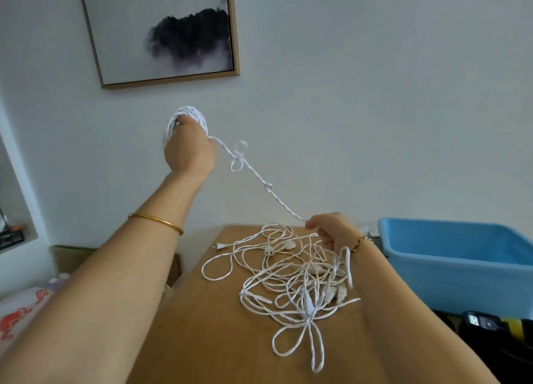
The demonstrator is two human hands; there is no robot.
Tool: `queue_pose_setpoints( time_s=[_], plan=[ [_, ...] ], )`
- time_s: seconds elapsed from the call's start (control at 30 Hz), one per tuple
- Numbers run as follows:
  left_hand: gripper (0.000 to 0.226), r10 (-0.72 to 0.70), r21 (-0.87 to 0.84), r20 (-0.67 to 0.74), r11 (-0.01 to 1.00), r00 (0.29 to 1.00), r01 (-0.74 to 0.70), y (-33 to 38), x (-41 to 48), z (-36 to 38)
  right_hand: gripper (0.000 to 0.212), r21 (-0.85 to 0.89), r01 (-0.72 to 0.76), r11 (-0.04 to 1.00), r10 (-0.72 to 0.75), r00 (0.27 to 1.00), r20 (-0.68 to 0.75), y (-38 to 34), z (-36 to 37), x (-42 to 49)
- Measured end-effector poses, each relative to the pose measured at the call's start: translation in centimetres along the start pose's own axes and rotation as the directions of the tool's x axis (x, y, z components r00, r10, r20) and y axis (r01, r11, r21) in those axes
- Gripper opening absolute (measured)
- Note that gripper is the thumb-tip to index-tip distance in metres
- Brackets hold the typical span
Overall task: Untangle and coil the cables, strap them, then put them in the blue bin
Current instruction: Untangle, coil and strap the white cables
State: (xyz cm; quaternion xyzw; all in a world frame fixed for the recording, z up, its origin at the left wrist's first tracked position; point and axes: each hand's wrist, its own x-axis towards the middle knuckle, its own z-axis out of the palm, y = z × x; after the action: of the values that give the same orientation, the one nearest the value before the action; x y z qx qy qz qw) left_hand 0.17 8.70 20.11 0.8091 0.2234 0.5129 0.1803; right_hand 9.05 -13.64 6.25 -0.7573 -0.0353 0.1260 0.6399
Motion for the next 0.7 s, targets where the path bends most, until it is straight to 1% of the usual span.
queue_pose_setpoints(
  time_s=[0.03,0.07,0.1,0.13,0.17,0.2,0.23,0.27,0.3,0.33,0.37,0.4,0.43,0.47,0.5,0.53,0.57,0.6,0.67,0.7],
  plan=[
    [0.040,-0.011,-0.026,-0.011,1.000,1.000,0.011,0.3,0.0,-0.1,0.019,-0.166,0.017,0.986,-0.029,0.997,-0.067,0.3,-0.1,0.3],
    [0.039,-0.011,-0.037,-0.018,0.999,1.000,0.011,0.3,0.1,-0.2,0.021,-0.336,0.031,0.941,-0.072,0.992,-0.108,0.8,0.1,0.6],
    [0.038,0.013,-0.041,-0.005,0.999,1.000,-0.013,0.4,0.1,-0.2,0.022,-0.482,0.044,0.875,-0.114,0.987,-0.116,1.2,0.2,0.9],
    [0.034,0.072,-0.042,0.031,0.997,0.997,-0.071,0.5,0.2,0.1,0.022,-0.595,0.065,0.801,-0.150,0.984,-0.095,1.4,0.4,1.3],
    [0.028,0.152,-0.043,0.092,0.988,0.984,-0.149,0.6,0.1,0.4,0.019,-0.665,0.082,0.742,-0.167,0.984,-0.066,1.2,0.6,1.4],
    [0.020,0.232,-0.048,0.168,0.973,0.958,-0.227,0.9,-0.3,0.8,0.015,-0.701,0.106,0.705,-0.186,0.982,-0.039,0.7,1.0,1.4],
    [0.014,0.299,-0.052,0.240,0.954,0.924,-0.295,1.1,-0.8,1.2,0.018,-0.697,0.148,0.702,-0.220,0.975,-0.015,-0.2,1.4,1.1],
    [0.014,0.340,-0.057,0.295,0.939,0.893,-0.339,1.4,-1.3,1.7,0.023,-0.645,0.218,0.732,-0.279,0.960,0.007,-1.2,1.7,0.7],
    [0.015,0.348,-0.057,0.341,0.935,0.873,-0.350,1.7,-1.9,2.1,0.027,-0.521,0.310,0.795,-0.354,0.935,0.015,-2.6,2.1,-0.1],
    [0.018,0.343,-0.054,0.366,0.936,0.865,-0.348,2.0,-2.4,2.4,0.030,-0.314,0.377,0.872,-0.392,0.920,0.015,-3.9,2.3,-1.0],
    [0.017,0.341,-0.049,0.373,0.936,0.863,-0.348,2.3,-2.9,2.6,0.034,-0.060,0.386,0.921,-0.383,0.922,0.048,-5.0,2.4,-2.2],
    [0.016,0.345,-0.045,0.369,0.934,0.863,-0.354,2.4,-3.3,2.9,0.041,0.171,0.337,0.926,-0.361,0.923,0.137,-5.7,2.4,-3.2],
    [0.015,0.346,-0.042,0.365,0.934,0.864,-0.356,2.6,-3.7,3.0,0.048,0.323,0.250,0.913,-0.334,0.912,0.237,-6.3,2.2,-4.2],
    [0.016,0.345,-0.039,0.368,0.934,0.864,-0.356,2.6,-3.8,3.2,0.057,0.381,0.179,0.907,-0.310,0.896,0.317,-6.6,2.0,-4.7],
    [0.016,0.338,-0.040,0.368,0.937,0.866,-0.348,2.5,-3.9,3.4,0.063,0.390,0.140,0.910,-0.296,0.877,0.379,-6.7,1.7,-5.1],
    [0.015,0.330,-0.041,0.374,0.939,0.867,-0.340,2.4,-3.9,3.4,0.064,0.404,0.117,0.907,-0.295,0.861,0.415,-6.7,1.5,-5.3],
    [0.014,0.319,-0.034,0.384,0.943,0.867,-0.332,2.2,-3.9,3.5,0.059,0.424,0.103,0.900,-0.300,0.853,0.428,-6.6,1.4,-5.5],
    [0.013,0.306,-0.025,0.387,0.946,0.870,-0.322,2.0,-3.9,3.5,0.046,0.439,0.113,0.891,-0.316,0.849,0.423,-6.5,1.4,-5.7],
    [0.014,0.279,-0.001,0.399,0.953,0.873,-0.304,1.6,-4.1,3.6,0.012,0.393,0.183,0.901,-0.339,0.861,0.378,-6.3,1.4,-5.5],
    [0.018,0.257,0.013,0.404,0.958,0.878,-0.287,1.4,-4.2,3.6,0.014,0.346,0.213,0.914,-0.336,0.875,0.349,-6.1,1.5,-5.2]
  ],
)
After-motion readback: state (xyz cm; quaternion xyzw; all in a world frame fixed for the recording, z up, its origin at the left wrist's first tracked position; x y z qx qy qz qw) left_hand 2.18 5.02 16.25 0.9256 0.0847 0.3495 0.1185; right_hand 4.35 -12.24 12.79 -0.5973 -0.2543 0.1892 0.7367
